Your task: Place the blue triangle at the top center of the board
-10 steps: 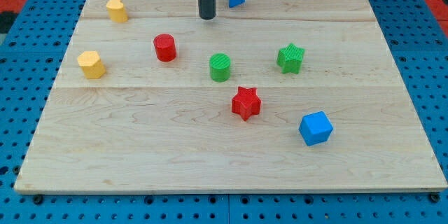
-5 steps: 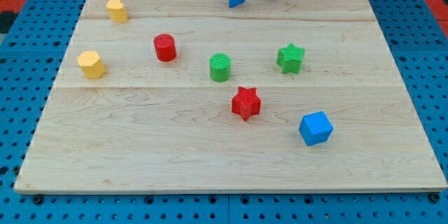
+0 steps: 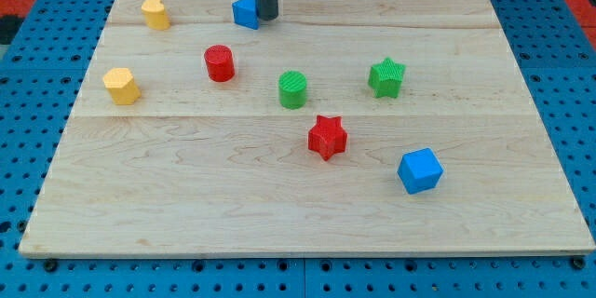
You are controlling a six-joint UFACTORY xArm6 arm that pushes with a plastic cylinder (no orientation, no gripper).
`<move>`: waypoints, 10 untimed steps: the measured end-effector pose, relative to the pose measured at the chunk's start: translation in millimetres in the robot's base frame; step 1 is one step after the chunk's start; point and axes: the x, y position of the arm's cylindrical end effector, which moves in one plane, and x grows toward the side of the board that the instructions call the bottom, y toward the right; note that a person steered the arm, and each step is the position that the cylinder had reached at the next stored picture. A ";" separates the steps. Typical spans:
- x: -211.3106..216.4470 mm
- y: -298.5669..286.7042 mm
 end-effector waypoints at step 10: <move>58.2 57.9</move>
